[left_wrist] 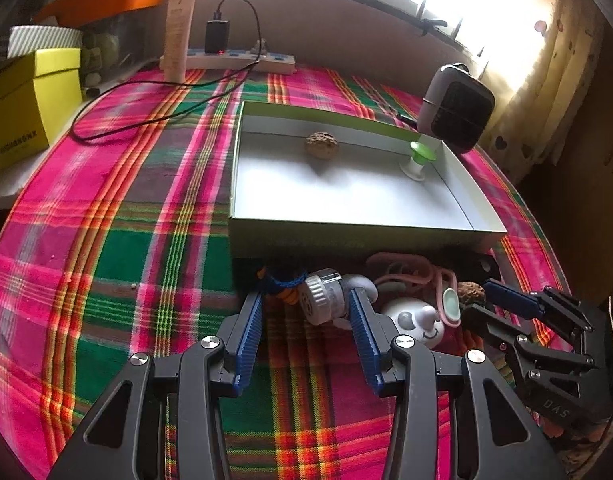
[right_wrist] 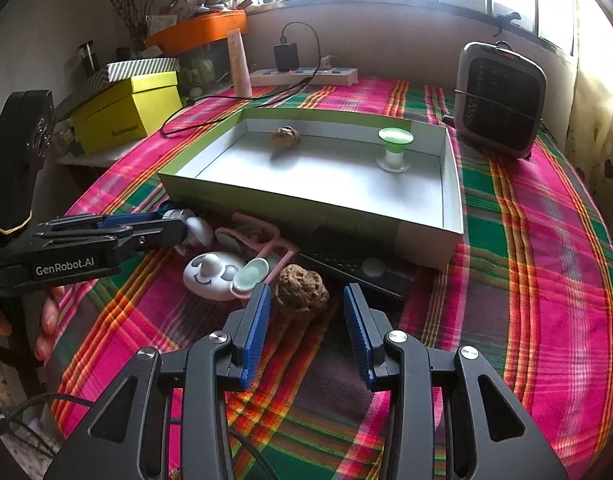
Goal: Organize objects
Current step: 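Withdraw both grippers from the tray back toward the remaining objects, then close the left gripper on the white cylindrical jar while the right gripper grasps the second walnut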
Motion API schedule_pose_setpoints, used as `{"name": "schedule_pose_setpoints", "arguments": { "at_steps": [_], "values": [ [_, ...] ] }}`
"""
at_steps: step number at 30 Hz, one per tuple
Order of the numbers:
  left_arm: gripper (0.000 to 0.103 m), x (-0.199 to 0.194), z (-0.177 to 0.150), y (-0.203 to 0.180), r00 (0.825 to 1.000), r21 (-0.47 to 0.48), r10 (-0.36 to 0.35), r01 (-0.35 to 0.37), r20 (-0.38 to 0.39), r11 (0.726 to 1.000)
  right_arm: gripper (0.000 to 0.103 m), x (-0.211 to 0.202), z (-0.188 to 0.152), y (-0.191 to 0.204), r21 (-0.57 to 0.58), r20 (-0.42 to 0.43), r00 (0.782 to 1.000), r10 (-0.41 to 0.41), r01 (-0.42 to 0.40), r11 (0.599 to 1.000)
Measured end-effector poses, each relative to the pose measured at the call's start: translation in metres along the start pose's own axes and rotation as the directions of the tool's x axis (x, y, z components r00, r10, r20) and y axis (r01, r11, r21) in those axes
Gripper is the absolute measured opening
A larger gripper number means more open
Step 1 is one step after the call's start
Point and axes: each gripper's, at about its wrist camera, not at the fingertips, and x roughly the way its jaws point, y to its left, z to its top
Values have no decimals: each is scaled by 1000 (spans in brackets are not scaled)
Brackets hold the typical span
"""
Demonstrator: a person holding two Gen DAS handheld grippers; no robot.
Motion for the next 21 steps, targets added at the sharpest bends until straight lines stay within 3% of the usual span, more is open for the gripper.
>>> {"name": "schedule_pose_setpoints", "arguments": {
  "at_steps": [4,21],
  "values": [
    [42,0,-2,4,1000,0,7,-7,-7,1000,30,1,0,0,-5,-5,1000,2,-2,1000],
    [42,-12,-9,24,998,-30,58,-59,-3,998,29,-8,-7,-1,-3,-4,1000,-4,4,1000]
  ]
}}
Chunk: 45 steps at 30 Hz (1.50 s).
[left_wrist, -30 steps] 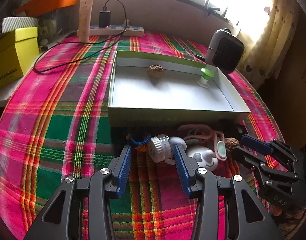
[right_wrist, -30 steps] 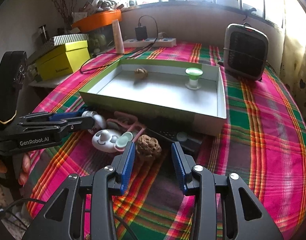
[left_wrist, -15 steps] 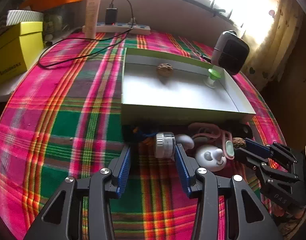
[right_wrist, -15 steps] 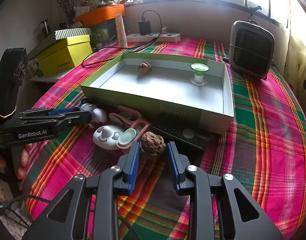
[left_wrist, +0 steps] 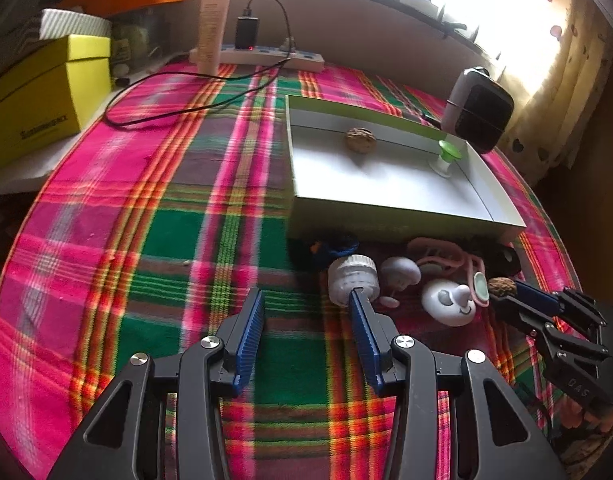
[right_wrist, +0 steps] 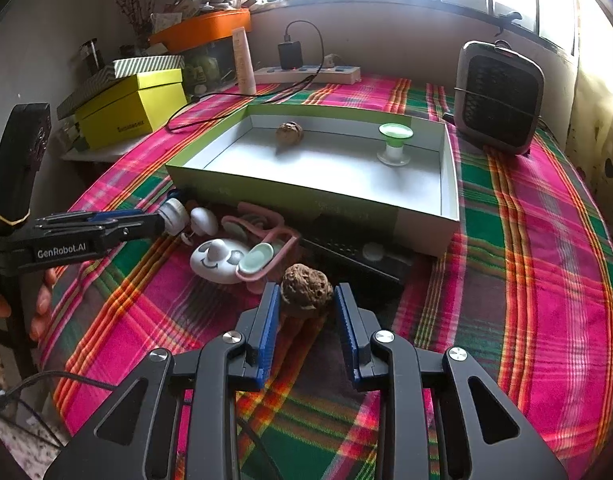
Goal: Organize objects
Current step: 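Close the left gripper on the white cylindrical jar while the right gripper grasps the second walnut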
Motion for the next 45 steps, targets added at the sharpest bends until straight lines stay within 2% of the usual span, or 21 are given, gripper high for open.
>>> {"name": "schedule_pose_setpoints", "arguments": {
  "at_steps": [6,12,19,22,30,34,40,45],
  "values": [
    [42,-1,2,-9,999,10,-48,48,9,999,29,-4,-1,-1,7,8,1000,-11,11,1000],
    [42,6,5,-22,998,18,-56,56,-6,998,29,-4,-3,-3,18,7,1000,-8,8,1000],
    [42,10,10,-24,999,-11,-52,52,-7,999,29,-3,-3,-4,20,6,1000,-4,4,1000],
    [42,10,13,-22,1000,-20,-21,21,-3,1000,29,-3,-3,-4,20,7,1000,-4,4,1000],
    [42,10,9,-13,1000,-45,-6,6,-17,999,29,-3,-3,-4,20,6,1000,0,0,1000],
    [30,7,6,-11,1000,-35,3,-3,-11,999,29,-2,-3,-2,15,7,1000,2,-2,1000],
    [25,6,3,-13,1000,-22,3,-3,-5,1000,29,-3,-4,0,8,8,1000,2,-2,1000],
    [25,9,4,-16,1000,-6,7,-7,6,1000,29,-3,-4,-2,15,8,1000,1,-1,1000]
  ]
}}
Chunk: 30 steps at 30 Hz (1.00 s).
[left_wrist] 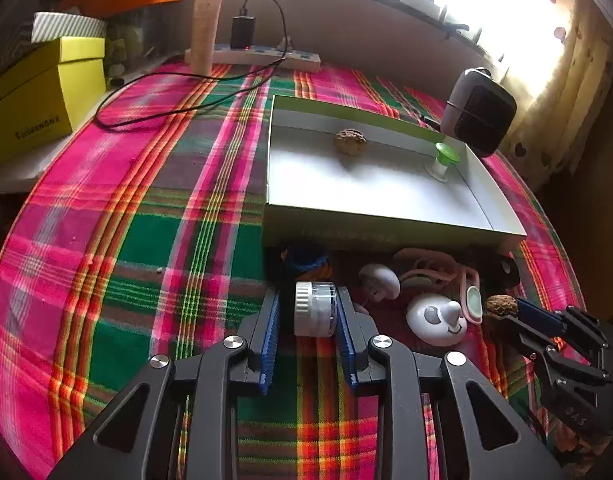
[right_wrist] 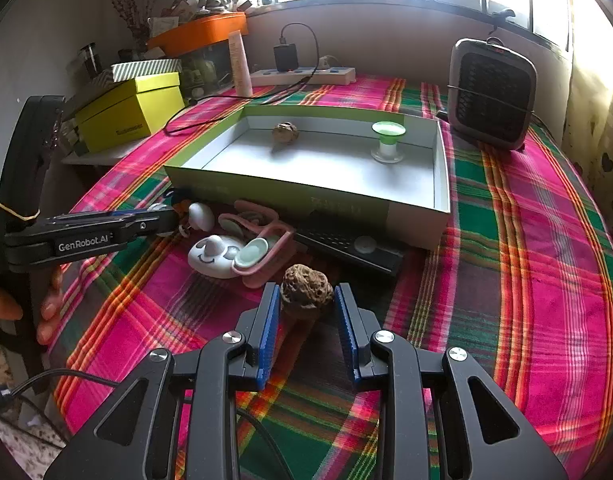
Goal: Organize objects
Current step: 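Close the left gripper on the white cylindrical jar while the right gripper grasps the second walnut, then carry the white jar with the left gripper into the tray while the right carries the walnut there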
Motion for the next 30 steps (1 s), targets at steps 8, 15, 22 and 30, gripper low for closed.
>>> {"name": "schedule_pose_setpoints", "arguments": {
  "at_steps": [8,15,22,30],
  "values": [
    [17,0,1,0,1000,-4,6,-6,1,1000,29,0,0,0,1,0,1000,-5,5,1000],
    [17,-1,1,0,1000,0,9,-9,5,1000,29,0,0,-1,2,0,1000,-8,8,1000],
    [17,-1,0,-1,1000,1,10,-10,5,1000,29,0,0,-1,1,0,1000,-9,9,1000],
    [17,-4,-1,-2,1000,5,10,-10,12,1000,29,-1,0,-1,1,4,1000,-8,8,1000]
  ]
}}
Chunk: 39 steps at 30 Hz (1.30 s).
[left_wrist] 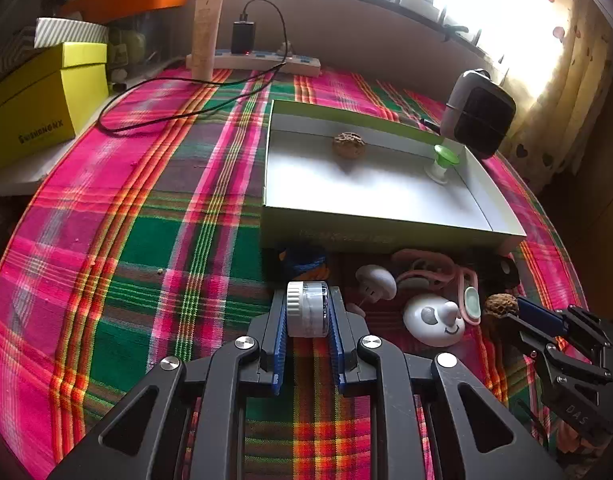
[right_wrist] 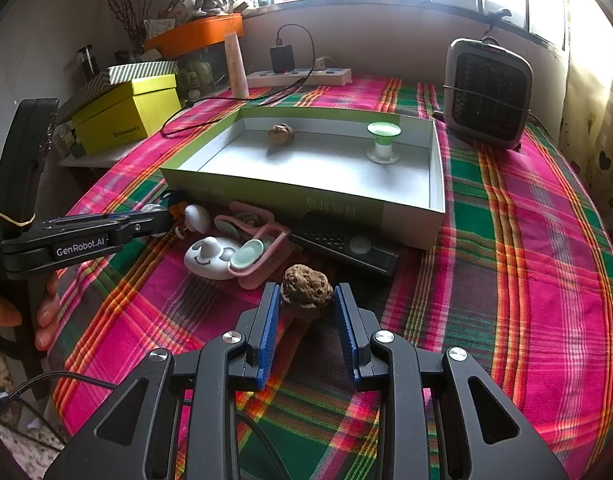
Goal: Organize objects
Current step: 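Carry the white jar with the left gripper into the tray while the right carries the walnut there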
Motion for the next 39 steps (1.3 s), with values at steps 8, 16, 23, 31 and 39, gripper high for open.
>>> {"name": "schedule_pose_setpoints", "arguments": {
  "at_steps": [8,16,23,31,39],
  "values": [
    [17,-1,0,-1,1000,1,0,0,5,1000,29,-3,0,1,2,8,1000,6,-6,1000],
    [17,-7,1,-6,1000,7,-2,2,19,1000,29,-9,1,1,11,22,1000,2,-2,1000],
    [17,-11,2,-10,1000,16,-9,8,26,1000,29,-12,4,0,11,34,999,2,-2,1000],
    [17,-19,10,-17,999,33,-19,17,47,999,29,-18,14,-2,12,62,998,-1,0,1000],
    [17,-19,28,-28,997,59,-31,27,67,998,29,-17,30,-7,5,79,997,-8,8,1000]
  ]
}}
